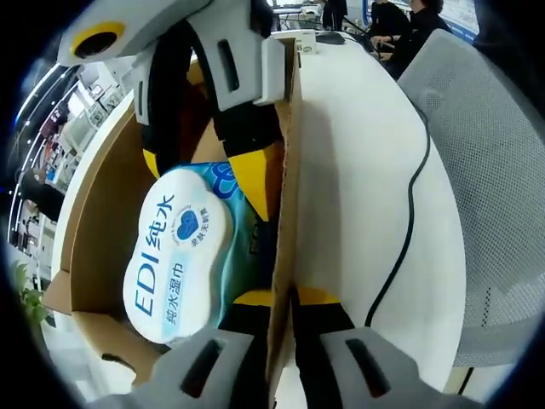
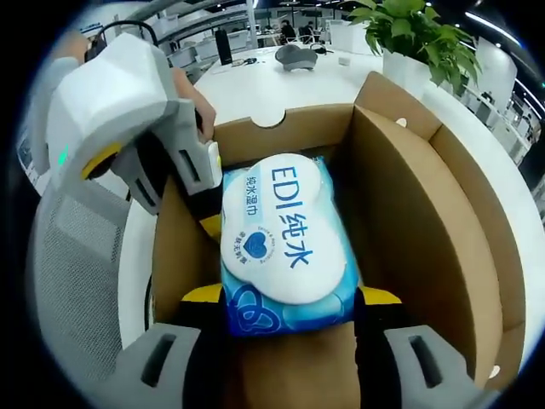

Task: Operate the shoe box by opening the lid, removing the specified soft item, and placing it in the target area until the item is outside and the box remains undamaged.

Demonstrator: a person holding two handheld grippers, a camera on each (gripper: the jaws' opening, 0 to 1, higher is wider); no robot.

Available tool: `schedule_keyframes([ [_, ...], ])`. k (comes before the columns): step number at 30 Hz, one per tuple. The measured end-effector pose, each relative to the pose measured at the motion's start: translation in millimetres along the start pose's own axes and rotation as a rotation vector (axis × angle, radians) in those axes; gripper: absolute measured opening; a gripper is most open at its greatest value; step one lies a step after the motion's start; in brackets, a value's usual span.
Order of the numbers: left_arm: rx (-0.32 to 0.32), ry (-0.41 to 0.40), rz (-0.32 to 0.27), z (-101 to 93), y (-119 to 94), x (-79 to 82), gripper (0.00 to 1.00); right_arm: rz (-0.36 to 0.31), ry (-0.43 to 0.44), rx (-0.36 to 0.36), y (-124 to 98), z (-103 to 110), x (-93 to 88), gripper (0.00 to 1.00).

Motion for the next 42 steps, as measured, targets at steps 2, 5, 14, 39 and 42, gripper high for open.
schedule_keyframes([
  [2,0.001,0.001,-0.001,-0.4,-0.2,0.1,0.04,0.007,-0.008,0.005,-3.3,-2.3,-5.7,0.57],
  [5,0.002,0.003,-0.002,-0.5,-0.2,0.1,0.04,0.017,-0.004,0.003,-10.4,-6.7,-18.1,0.57],
  [14,0.001,0.005,-0.002,-0.8,-0.3,-0.2,0.04,0.041,0.007,0.001,-27.3,-14.0,-47.5,0.57],
  [39,-0.058,-0.271,-0.128,-3.9,-5.4,18.5,0.27,0.080,0.039,-0.044,-42.7,-20.3,-55.1,0.71],
  [42,-0.090,-0.322,-0.188,-6.7,-10.5,29.6,0.35,0.073,0.018,-0.049,-48.9,-17.4,-53.4,0.75],
])
Point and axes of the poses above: the point that each gripper's makers call its tool centre point, and the gripper's own axes: y roughly forward along the fingers, z roughly to its left, x roughly out of its top, the point moved 1 cm from there along -y, roughly backward along the fingers, and after that the axes turned 3 degrees about -y, right-handed, at the moved point
